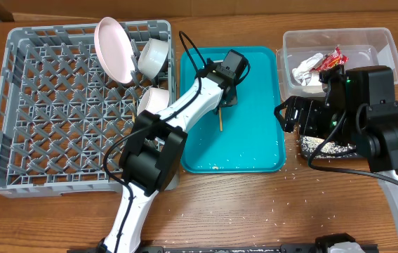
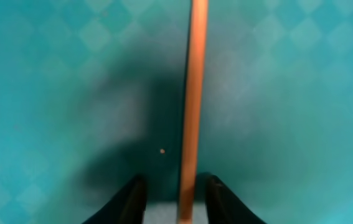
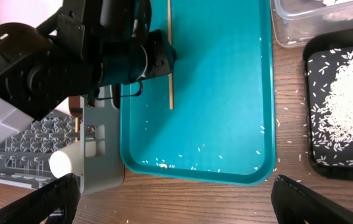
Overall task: Sort waste into correct bins and load items into the dishwasher
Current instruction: 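Return left gripper to the second chopstick on the tray, then grasp the second chopstick and lay it in the rack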
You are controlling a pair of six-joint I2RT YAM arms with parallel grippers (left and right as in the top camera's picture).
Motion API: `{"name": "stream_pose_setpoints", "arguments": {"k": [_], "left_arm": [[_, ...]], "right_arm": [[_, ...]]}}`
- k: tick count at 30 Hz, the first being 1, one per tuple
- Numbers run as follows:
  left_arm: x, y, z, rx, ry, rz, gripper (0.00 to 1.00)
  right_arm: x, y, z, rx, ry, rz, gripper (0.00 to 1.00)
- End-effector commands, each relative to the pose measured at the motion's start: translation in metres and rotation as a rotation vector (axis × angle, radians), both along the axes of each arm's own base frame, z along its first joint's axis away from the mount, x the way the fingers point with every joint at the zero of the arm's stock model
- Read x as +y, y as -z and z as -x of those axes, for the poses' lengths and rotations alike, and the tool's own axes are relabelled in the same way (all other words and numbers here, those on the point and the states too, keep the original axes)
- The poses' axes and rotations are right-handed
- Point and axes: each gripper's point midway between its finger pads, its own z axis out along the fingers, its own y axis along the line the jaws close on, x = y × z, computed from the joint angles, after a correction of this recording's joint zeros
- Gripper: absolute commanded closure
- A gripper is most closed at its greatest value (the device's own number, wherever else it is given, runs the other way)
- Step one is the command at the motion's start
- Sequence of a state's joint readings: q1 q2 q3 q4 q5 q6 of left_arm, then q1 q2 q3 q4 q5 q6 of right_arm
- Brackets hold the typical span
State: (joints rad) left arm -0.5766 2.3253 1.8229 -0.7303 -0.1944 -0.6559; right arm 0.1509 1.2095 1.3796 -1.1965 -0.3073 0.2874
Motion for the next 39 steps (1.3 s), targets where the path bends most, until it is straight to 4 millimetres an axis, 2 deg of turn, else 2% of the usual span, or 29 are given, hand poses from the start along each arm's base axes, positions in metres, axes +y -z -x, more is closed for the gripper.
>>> {"name": "stream_pose_setpoints", "arguments": {"k": [1,4,9,12,15,17,19,22,23,25,28,30,33,39], "left_arm": [[-0.007,0.004,0.002,0.006,-0.006,0.017,0.7],[-0.008,0.007,0.004,0.012,-0.003,0.01,0.73],[-0.003,0.017,0.01,0.036,-0.001,-0.014,0.96],[-0.001,0.017,0.011,0.044,-0.002,-0.018,0.96],[-0.001,0.007,0.011,0.044,-0.002,-0.017,0.96],[-0.003,-0.013,0.008,0.029,0.026,-0.015,0.96],[-0.004,-0.044,0.004,0.004,0.077,-0.02,0.96],[0.003,-0.103,0.006,-0.029,0.135,-0.031,0.96],[0.009,-0.126,0.009,-0.038,0.149,-0.035,0.96],[0.021,-0.159,0.016,-0.048,0.172,-0.046,0.96],[0.045,-0.2,0.033,-0.053,0.184,-0.066,0.96],[0.065,-0.217,0.045,-0.046,0.166,-0.074,0.96],[0.104,-0.238,0.063,-0.018,0.109,-0.106,0.96],[0.17,-0.247,0.1,0.111,0.052,-0.218,0.96]], "right_arm": [[-0.001,-0.006,-0.002,-0.023,0.0,0.002,0.0],[-0.001,-0.006,-0.002,-0.023,0.0,0.002,0.0],[-0.001,-0.006,-0.002,-0.023,0.0,0.002,0.0],[-0.001,-0.006,-0.002,-0.023,0.0,0.002,0.0],[-0.001,-0.006,-0.002,-0.023,0.0,0.002,0.0],[-0.001,-0.006,-0.002,-0.023,0.0,0.002,0.0],[-0.001,-0.006,-0.002,-0.023,0.0,0.002,0.0],[-0.001,-0.006,-0.002,-0.023,0.0,0.002,0.0],[-0.001,-0.006,-0.002,-0.023,0.0,0.002,0.0],[-0.001,-0.006,-0.002,-0.023,0.0,0.002,0.0],[-0.001,-0.006,-0.002,-0.023,0.0,0.002,0.0],[-0.001,-0.006,-0.002,-0.023,0.0,0.002,0.0],[-0.001,-0.006,-0.002,-0.023,0.0,0.002,0.0],[-0.001,-0.006,-0.002,-0.023,0.0,0.002,0.0]]}}
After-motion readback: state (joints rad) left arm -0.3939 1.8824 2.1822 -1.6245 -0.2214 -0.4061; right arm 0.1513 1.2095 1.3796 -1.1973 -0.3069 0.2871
